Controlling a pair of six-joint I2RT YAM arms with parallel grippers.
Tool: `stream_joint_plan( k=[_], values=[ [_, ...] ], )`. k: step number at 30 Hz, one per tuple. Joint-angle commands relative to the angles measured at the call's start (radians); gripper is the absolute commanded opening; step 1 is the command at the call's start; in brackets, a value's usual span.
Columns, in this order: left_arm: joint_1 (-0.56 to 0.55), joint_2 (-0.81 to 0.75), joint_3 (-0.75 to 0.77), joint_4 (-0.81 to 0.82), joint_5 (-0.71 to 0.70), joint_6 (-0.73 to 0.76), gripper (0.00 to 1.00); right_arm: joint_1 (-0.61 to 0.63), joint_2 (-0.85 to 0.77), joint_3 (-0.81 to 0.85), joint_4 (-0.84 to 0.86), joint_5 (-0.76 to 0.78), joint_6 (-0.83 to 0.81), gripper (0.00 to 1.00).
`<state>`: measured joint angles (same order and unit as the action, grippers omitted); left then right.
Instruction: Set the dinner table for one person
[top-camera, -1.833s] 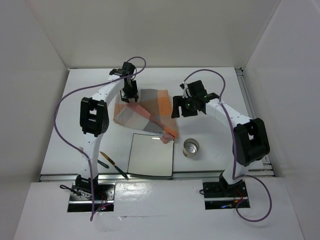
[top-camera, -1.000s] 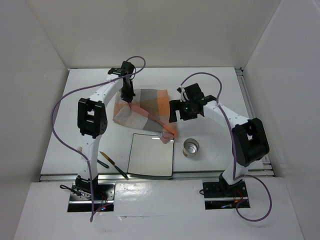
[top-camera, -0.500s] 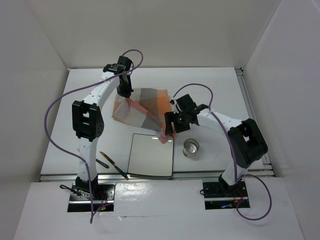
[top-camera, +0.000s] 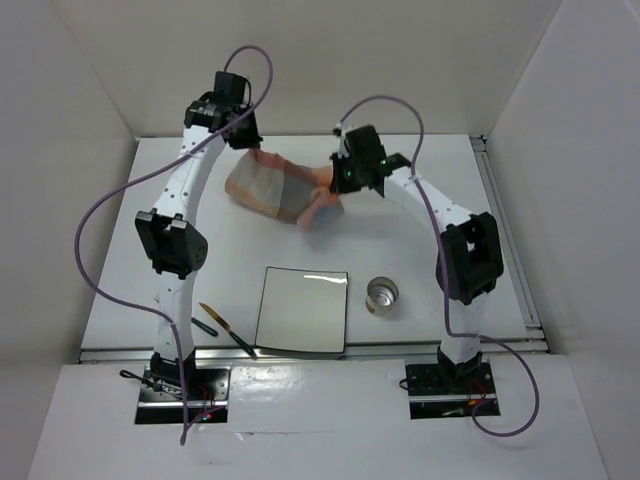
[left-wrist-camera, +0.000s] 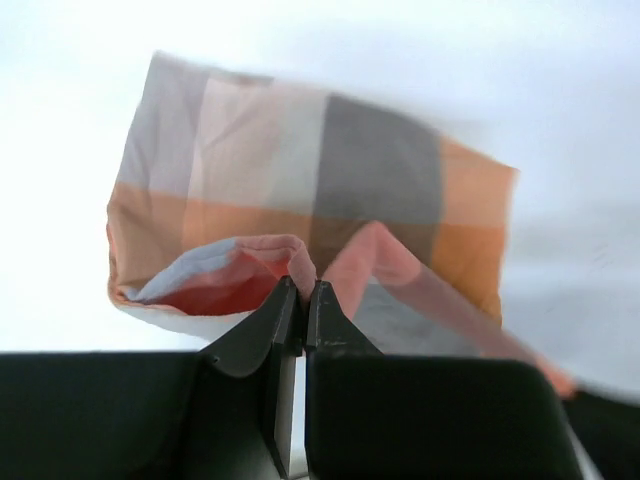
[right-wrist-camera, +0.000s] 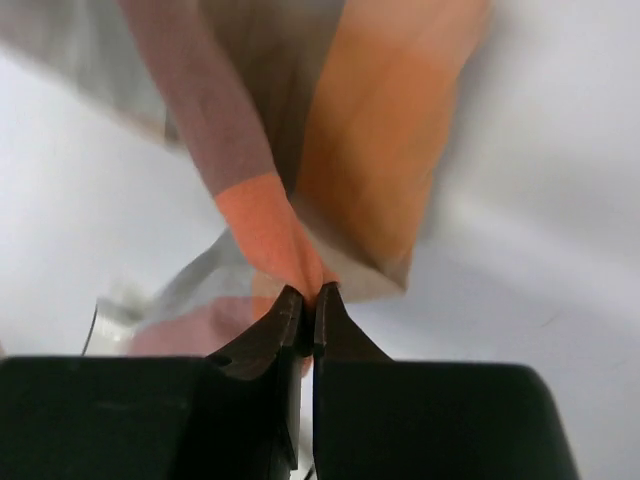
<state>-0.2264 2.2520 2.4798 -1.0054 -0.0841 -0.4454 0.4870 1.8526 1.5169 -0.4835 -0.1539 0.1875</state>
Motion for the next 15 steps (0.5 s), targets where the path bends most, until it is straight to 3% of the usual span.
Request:
stream_joint_plan(
  k=[1, 2, 5, 7, 10, 11, 13, 15],
  values=[
    [0.065, -0.044, 0.012, 0.119, 0.108, 0.04, 0.0, -0.102, 0.094, 0.318, -0.009, 0.12, -0.14, 0.0],
    [0.077, -0.072, -0.008, 0.157, 0.144, 0.018, 0.0, -0.113, 0.115, 0.47, -0.009, 0.12, -0.182, 0.0],
    [0.127, -0.161, -0.018, 0.214, 0.168, 0.007, 0.0, -0.123, 0.148, 0.641, -0.033, 0.148, -0.265, 0.0],
    [0.16, -0.222, -0.028, 0.226, 0.156, 0.007, 0.0, -0.114, 0.078, 0.59, 0.026, 0.172, -0.302, 0.0],
    [0.189, -0.349, -0.168, 0.277, 0.147, 0.007, 0.0, -0.114, -0.117, 0.259, 0.211, 0.253, -0.347, 0.0],
    [0.19, -0.382, -0.294, 0.3, 0.147, 0.007, 0.0, -0.114, -0.166, 0.167, 0.251, 0.272, -0.347, 0.0],
    [0.19, -0.439, -0.421, 0.356, 0.13, 0.007, 0.0, -0.114, -0.249, -0.08, 0.31, 0.309, -0.341, 0.08],
    [0.19, -0.509, -0.615, 0.385, 0.171, -0.005, 0.0, -0.114, -0.348, -0.256, 0.336, 0.309, -0.297, 0.25]
  ],
)
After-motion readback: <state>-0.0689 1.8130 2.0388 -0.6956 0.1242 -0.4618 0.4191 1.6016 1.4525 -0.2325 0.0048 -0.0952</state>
